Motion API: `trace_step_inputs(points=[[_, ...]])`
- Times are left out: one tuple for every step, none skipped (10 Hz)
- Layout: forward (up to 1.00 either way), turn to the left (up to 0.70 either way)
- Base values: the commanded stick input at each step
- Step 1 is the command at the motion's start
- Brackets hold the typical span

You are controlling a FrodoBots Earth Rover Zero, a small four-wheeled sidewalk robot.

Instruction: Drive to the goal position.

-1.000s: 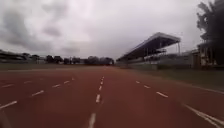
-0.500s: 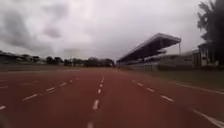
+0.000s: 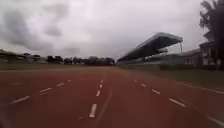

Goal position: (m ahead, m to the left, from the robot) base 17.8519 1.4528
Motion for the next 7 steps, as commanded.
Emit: trace_step_inputs(points=[[0.5, 0.0], [0.5, 0.0], [0.5, 0.0], [0.5, 0.0], [0.5, 0.0], [0.5, 0.0], [0.5, 0.0]])
